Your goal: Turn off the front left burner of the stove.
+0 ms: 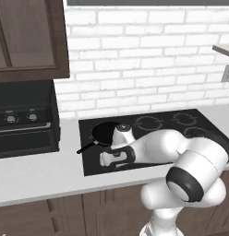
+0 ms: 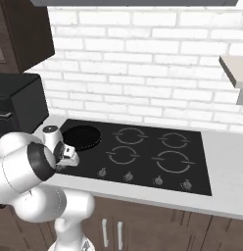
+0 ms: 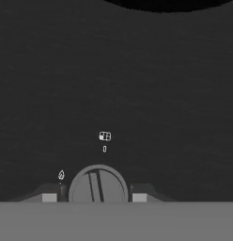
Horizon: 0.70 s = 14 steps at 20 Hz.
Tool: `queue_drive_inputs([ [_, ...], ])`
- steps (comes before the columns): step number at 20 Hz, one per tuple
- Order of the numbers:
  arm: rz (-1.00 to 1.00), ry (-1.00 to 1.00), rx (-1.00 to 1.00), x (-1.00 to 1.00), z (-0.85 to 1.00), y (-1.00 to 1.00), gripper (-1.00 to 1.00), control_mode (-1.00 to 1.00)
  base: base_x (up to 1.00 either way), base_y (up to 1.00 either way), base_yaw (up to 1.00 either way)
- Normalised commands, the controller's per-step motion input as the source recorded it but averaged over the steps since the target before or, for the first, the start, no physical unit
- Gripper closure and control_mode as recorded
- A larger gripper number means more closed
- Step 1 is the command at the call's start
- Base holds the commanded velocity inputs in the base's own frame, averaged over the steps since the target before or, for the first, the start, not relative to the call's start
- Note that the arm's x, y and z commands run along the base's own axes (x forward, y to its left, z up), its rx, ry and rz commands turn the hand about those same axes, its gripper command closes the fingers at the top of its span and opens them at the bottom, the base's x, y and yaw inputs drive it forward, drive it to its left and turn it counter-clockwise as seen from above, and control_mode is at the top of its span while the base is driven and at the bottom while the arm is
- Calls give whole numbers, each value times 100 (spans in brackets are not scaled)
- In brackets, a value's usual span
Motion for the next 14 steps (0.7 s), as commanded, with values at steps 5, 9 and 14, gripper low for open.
queue_drive_inputs([
  [5, -45, 0, 24, -4, -3, -16, 100, -100, 0, 0, 0],
  [9, -48, 0, 23, 0, -2, -15, 100, -100, 0, 0, 0],
  [14, -50, 0, 21, 0, -6, -14, 100, -100, 0, 0, 0],
])
